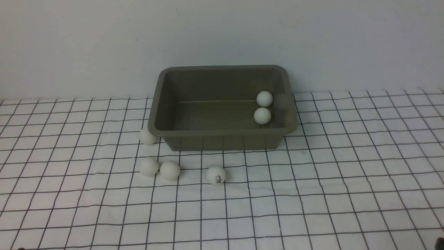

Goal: Put the table tennis balls into the box on the white checkered tablecloth.
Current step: 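Reach for and grasp a ping pong ball on the table beside the basket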

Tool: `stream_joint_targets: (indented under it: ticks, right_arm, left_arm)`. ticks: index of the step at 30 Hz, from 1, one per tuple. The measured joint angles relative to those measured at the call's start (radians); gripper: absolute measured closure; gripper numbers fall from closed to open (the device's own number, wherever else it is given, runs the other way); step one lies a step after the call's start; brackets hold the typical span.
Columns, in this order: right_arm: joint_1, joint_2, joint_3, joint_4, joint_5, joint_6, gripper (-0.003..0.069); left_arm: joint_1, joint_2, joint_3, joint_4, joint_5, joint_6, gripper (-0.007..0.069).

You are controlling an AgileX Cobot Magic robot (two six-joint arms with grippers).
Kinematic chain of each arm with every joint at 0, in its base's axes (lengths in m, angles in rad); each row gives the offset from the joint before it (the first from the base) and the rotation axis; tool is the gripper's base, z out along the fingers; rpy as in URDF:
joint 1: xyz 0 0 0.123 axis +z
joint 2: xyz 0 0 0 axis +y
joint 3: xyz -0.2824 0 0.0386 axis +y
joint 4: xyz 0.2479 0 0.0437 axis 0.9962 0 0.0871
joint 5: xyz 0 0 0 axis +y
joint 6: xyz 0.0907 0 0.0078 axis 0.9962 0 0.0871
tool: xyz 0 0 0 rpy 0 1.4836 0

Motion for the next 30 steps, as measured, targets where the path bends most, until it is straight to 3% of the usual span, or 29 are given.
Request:
stream_joint_targets:
  ticks: [9,16,30]
  right_arm:
    - [0.000,0.000,0.000,-0.008,-0.001,0.022,0.0143]
    - [0.000,0.000,0.000,-0.073,-0.002,0.114,0.0143]
    - [0.000,0.000,0.000,-0.080,-0.004,0.119,0.0143]
  left_arm:
    - [0.000,0.000,0.000,0.000,0.000,0.000,0.0314]
    - [0.000,0.000,0.000,0.000,0.000,0.000,0.0314]
    - [0.000,0.000,0.000,0.000,0.000,0.000,0.0314]
